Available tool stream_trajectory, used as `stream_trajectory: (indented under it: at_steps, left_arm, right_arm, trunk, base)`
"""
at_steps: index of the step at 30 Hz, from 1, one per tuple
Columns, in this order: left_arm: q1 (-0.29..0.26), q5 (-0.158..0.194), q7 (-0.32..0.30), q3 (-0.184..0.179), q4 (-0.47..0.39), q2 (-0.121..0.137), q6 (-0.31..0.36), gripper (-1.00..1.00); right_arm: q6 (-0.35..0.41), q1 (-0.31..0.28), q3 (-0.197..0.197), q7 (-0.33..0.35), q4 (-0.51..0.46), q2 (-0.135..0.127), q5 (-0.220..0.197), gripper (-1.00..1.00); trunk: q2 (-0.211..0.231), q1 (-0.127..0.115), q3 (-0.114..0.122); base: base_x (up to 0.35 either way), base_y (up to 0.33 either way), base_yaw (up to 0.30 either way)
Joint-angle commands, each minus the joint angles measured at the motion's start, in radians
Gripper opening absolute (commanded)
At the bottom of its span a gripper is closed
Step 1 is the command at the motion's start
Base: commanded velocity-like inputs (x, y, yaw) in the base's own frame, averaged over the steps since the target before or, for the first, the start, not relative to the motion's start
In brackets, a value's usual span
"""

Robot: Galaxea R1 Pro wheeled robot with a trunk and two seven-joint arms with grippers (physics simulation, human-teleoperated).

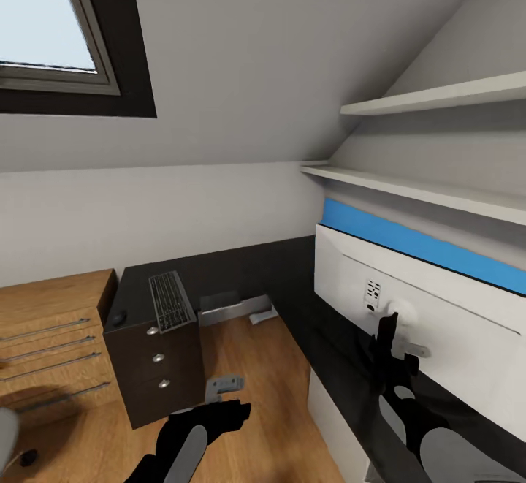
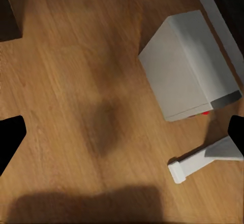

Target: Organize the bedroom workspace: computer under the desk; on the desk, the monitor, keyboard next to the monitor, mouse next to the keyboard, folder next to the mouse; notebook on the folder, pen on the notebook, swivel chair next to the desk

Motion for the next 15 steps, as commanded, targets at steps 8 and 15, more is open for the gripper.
stream_trajectory:
  at_steps: [8, 15]
  left_arm:
    - [-0.001, 0.01, 0.009, 0.0, -0.001, 0.001, 0.002, 1.0]
    - [-0.001, 0.012, 0.009, 0.0, -0.001, 0.001, 0.002, 1.0]
  right_arm:
    - [-0.006, -0.001, 0.003, 0.001, 0.0, -0.001, -0.006, -1.0]
    - [-0.006, -0.001, 0.003, 0.001, 0.0, -0.001, -0.006, -1.0]
  trunk:
    - [-0.002, 0.0, -0.002]
    - [-0.002, 0.0, -0.002]
  base:
    - [-0.253, -0.21, 0.207]
    - [-0.261, -0.199, 0.207]
